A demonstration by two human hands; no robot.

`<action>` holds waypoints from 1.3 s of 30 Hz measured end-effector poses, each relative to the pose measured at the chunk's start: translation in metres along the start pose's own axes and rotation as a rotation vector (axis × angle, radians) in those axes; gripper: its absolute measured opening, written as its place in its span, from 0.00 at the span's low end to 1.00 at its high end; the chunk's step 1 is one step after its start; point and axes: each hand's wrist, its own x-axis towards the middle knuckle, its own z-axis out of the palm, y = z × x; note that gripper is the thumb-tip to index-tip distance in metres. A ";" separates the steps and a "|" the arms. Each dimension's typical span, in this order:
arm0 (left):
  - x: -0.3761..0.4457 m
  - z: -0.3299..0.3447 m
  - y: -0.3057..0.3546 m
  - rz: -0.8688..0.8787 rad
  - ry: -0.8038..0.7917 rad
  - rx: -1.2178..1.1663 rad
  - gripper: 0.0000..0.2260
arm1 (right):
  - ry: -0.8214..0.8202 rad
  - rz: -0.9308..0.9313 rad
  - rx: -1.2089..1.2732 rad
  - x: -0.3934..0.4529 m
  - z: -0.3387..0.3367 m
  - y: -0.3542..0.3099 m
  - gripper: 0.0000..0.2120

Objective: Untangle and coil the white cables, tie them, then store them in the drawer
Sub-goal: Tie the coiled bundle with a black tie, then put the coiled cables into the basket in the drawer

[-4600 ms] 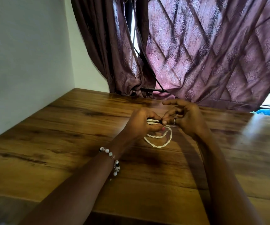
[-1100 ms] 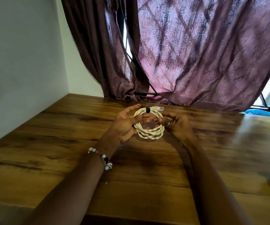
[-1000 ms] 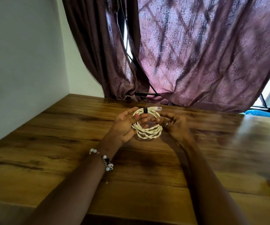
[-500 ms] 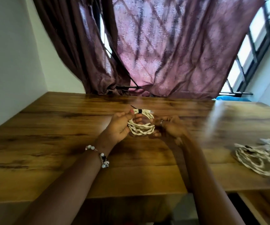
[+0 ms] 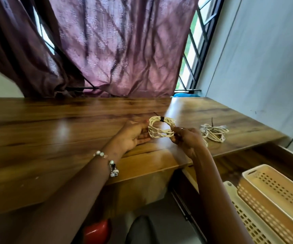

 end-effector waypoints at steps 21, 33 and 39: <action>0.028 0.016 -0.012 -0.033 0.216 0.500 0.14 | 0.799 -0.148 -0.760 0.003 -0.055 -0.013 0.24; 0.042 0.024 -0.009 -0.094 0.106 0.515 0.06 | 0.563 0.062 -0.440 -0.009 -0.078 -0.008 0.07; 0.044 0.049 -0.009 0.072 0.122 0.490 0.06 | 0.395 0.189 -0.312 -0.049 -0.114 -0.028 0.07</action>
